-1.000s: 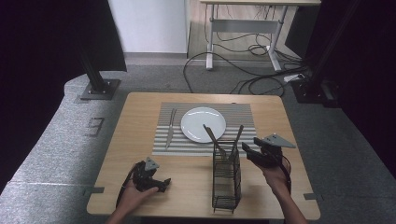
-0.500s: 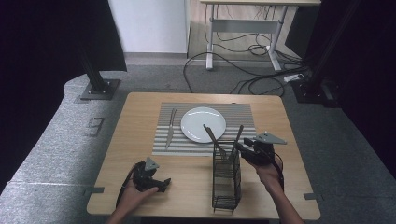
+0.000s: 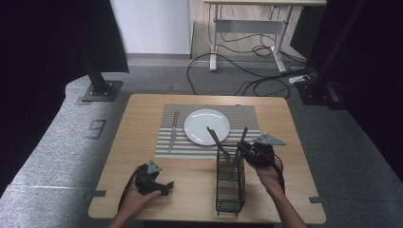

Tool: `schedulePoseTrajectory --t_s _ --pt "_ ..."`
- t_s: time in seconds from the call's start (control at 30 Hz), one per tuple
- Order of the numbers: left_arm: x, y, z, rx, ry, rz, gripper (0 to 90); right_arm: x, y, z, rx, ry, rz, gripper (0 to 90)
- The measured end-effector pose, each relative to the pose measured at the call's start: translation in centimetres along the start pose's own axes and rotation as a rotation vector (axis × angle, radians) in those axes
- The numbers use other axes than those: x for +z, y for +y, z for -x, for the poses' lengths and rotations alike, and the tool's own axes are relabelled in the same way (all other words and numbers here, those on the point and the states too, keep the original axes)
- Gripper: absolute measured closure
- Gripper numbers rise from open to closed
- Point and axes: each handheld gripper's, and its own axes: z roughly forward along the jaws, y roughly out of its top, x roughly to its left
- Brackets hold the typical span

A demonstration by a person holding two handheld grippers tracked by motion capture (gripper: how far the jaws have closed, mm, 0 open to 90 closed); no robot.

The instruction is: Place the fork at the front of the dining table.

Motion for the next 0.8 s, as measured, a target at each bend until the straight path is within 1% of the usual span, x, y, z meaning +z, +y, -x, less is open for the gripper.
schedulePoseTrajectory --t_s 0.07,0.2,0.3,0.5,0.8 --pt "0.0 0.0 0.0 0.0 0.0 0.0 0.0 0.03 0.02 -0.11 0.0 0.003 0.0 78.3" --pt "0.0 0.0 0.0 0.001 0.0 -0.001 0.0 -0.04 -0.07 -0.3 0.003 -0.01 0.007 78.8" --pt "0.0 0.0 0.0 0.0 -0.001 -0.001 0.0 -0.17 -0.12 -0.51 -0.006 -0.023 0.012 79.5" --pt "-0.01 0.0 -0.01 0.001 0.0 -0.001 0.0 -0.31 -0.15 -0.67 0.006 -0.033 0.013 80.0" --pt "0.0 0.0 0.0 0.001 0.0 0.0 0.0 -0.5 -0.29 -0.69 0.014 -0.029 0.023 80.8"
